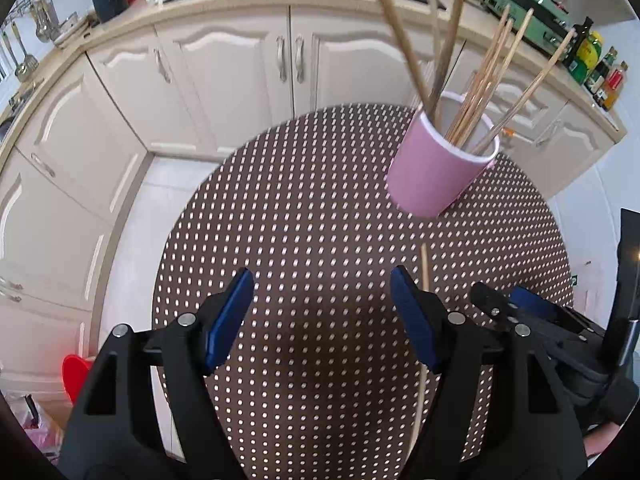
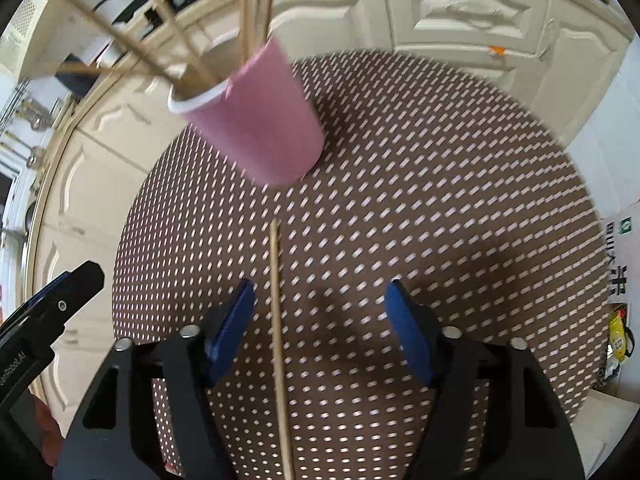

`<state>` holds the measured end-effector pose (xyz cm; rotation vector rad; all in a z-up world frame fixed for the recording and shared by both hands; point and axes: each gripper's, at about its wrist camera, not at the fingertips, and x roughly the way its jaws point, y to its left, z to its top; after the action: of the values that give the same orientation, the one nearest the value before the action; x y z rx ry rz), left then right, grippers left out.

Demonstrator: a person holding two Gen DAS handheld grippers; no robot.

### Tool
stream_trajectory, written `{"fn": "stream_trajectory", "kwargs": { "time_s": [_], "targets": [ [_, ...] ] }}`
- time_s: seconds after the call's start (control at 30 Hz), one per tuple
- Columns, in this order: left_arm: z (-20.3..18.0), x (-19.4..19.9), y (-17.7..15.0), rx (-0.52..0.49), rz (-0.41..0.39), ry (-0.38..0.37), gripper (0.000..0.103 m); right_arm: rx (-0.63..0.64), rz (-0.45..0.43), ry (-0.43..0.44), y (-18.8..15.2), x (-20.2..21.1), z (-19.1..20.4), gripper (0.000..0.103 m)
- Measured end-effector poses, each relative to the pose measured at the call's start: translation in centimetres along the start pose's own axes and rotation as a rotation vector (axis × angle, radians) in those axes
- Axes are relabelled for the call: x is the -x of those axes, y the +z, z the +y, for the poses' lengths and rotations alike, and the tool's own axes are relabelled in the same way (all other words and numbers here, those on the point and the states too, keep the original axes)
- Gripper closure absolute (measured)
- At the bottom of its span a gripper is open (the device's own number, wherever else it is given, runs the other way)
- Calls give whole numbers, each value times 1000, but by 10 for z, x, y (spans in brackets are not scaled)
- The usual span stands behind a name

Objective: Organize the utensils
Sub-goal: 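Close the right gripper on the last loose chopstick beside the cup, then lift the chopstick upright with the right gripper and lower it into the cup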

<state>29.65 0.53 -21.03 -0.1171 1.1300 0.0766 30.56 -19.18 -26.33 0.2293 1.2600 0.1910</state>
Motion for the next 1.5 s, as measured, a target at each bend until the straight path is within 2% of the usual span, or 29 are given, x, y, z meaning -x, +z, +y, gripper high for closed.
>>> {"fn": "stream_trajectory", "kwargs": {
  "time_s": [0.07,0.3,0.4,0.47,0.53,0.73,0.83,1.07,1.2,1.23,1.33,1.43,1.5],
  "targets": [
    [4,-5,-4,9,24,1,33,9,36,19,-4,-10,5,55],
    [20,-23,-20,25,90,22,32,74,121,17,-20,-35,27,74],
    [28,-31,-29,38,123,28,32,108,97,-31,-22,-37,35,79],
    [31,-36,-31,42,138,33,32,135,76,-70,-24,-37,41,92],
    [34,-40,-33,46,154,39,32,129,69,-72,-27,-39,45,97],
    [39,-49,-36,49,169,36,32,21,74,1,-21,-33,29,98],
    [34,-46,-28,46,157,21,32,-16,30,26,-15,-20,21,98],
    [18,-39,-9,39,115,-17,32,-96,-129,31,7,25,6,98],
    [9,-29,10,49,65,-64,32,-142,-219,37,20,51,-5,98],
    [7,-25,18,62,43,-95,32,-146,-239,36,34,58,-13,98],
    [1,-17,35,78,-7,-143,32,-158,-314,31,45,79,-20,98],
    [-6,-10,56,69,-56,-178,32,-166,-377,31,57,93,-18,98],
    [-12,-8,67,59,-79,-185,32,-167,-408,34,53,103,-13,98]
  ]
}}
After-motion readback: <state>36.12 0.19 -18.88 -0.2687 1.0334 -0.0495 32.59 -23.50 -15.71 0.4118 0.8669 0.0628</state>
